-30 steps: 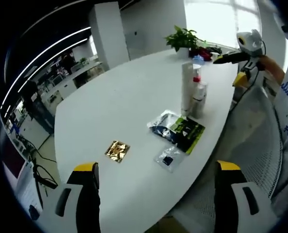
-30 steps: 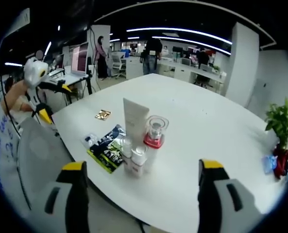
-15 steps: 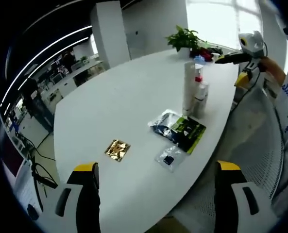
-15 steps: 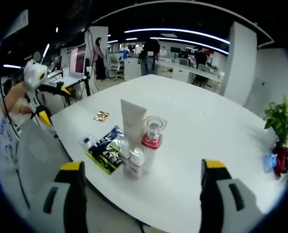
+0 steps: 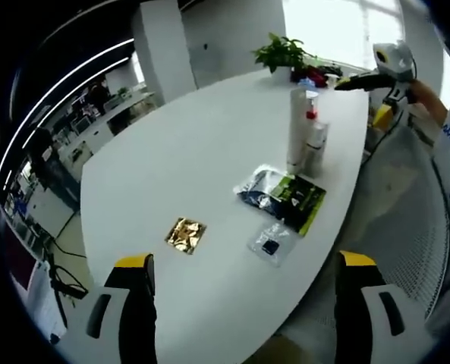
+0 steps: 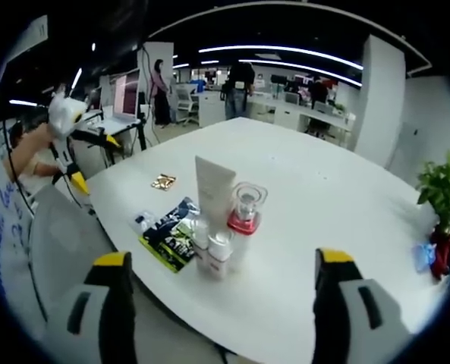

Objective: Arrange the skincare products in the storage area until every visible bottle or jar stands upright without overlapping.

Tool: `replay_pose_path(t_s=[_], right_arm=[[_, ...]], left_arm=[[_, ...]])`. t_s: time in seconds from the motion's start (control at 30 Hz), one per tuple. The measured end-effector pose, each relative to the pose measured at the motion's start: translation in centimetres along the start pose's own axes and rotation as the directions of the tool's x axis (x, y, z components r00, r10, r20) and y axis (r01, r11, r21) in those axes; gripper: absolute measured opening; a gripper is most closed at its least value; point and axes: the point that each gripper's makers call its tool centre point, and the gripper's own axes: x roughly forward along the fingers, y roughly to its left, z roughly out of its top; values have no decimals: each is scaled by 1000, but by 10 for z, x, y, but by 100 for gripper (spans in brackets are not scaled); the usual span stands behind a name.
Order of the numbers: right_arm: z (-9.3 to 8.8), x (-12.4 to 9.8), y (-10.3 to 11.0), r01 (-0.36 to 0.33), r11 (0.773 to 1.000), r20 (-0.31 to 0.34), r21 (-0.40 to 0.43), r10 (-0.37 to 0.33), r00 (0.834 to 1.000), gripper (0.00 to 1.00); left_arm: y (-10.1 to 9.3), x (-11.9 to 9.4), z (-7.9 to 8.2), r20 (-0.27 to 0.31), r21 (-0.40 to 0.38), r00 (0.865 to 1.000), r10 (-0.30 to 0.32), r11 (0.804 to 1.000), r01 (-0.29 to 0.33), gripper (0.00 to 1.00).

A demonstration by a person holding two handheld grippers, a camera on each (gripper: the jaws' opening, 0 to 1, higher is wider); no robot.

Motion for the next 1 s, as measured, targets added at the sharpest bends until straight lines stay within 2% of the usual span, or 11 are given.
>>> replay_pose_path(t_s=[0.43, 0.57, 0.9, 1.0], right_arm=[[-3, -1, 0, 3, 1000, -17, 3, -3, 1000, 100], [-2, -2, 0, 1, 1000, -17, -5, -1, 1000, 100], [-4, -3, -1, 12, 1000, -20, -2, -12, 1000, 100], [-5, -3, -2, 17, 1000, -22, 5, -17, 1000, 100]], left_arm=[[24, 15, 6, -68, 151, 997, -24, 988, 34, 91], [28, 20, 5, -84, 159, 996, -39, 986, 52, 83], [39, 35, -5, -142, 183, 988, -60, 979, 86, 73], [38, 39, -5, -149, 176, 985, -83, 978, 109, 68]])
